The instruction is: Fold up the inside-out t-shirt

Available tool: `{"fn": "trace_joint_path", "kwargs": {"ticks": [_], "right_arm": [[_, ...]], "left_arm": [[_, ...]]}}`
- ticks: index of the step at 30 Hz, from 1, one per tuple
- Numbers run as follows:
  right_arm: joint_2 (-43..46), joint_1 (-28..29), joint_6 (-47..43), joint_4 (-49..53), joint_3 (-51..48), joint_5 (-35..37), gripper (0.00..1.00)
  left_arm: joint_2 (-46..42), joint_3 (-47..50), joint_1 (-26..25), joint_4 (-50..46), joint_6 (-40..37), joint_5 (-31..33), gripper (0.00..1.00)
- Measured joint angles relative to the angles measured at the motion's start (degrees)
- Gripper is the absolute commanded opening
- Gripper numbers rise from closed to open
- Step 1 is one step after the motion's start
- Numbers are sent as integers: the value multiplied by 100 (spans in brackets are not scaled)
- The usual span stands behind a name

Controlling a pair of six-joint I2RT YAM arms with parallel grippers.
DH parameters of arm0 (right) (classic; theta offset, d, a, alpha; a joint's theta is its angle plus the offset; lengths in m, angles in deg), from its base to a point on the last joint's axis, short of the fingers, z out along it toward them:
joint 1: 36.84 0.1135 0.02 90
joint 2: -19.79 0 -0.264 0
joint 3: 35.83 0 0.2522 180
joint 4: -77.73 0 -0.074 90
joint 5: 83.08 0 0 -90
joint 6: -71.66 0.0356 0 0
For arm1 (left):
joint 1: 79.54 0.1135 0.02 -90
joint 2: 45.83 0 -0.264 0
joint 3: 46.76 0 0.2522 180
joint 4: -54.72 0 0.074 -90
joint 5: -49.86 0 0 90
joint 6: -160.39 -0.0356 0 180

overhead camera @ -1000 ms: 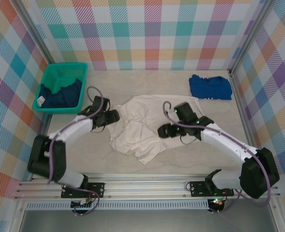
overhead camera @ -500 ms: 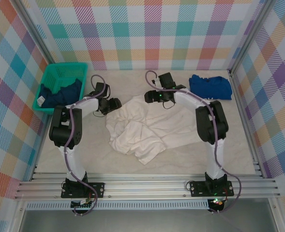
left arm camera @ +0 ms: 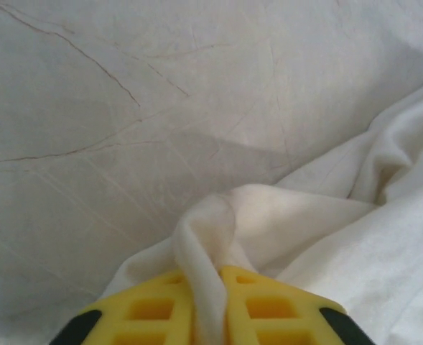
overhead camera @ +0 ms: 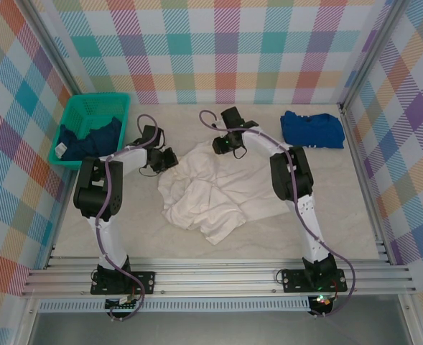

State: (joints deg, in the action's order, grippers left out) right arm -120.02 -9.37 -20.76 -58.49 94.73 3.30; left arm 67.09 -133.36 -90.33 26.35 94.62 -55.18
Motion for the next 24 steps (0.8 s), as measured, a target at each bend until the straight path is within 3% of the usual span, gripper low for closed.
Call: {"fn": "trace_joint_path", "kwargs": {"ticks": [2, 6, 9, 15, 19, 24], "right_arm": [[13, -2, -79, 7, 46, 44, 1], [240, -22, -262, 98, 44, 227, 0], [946, -46, -413, 11, -396, 382, 0], [3926, -46, -382, -706, -2900, 518, 0], [5871, -48, 138, -1115, -5075, 542, 0], [7169, -46, 1075, -866, -7383, 352, 32]], "left_arm": [[0, -133, 0, -20, 2, -9, 0], [-81, -595, 0, 9, 0, -70, 0], [-527, -713, -4, 151, 0, -203, 0], [-2251, -87, -271, 887, 0, -579, 0], [-3436, 1161, -1008, 1421, -160, -844, 0], [-4155, 2920, -2238, 1388, -422, -933, 14]]}}
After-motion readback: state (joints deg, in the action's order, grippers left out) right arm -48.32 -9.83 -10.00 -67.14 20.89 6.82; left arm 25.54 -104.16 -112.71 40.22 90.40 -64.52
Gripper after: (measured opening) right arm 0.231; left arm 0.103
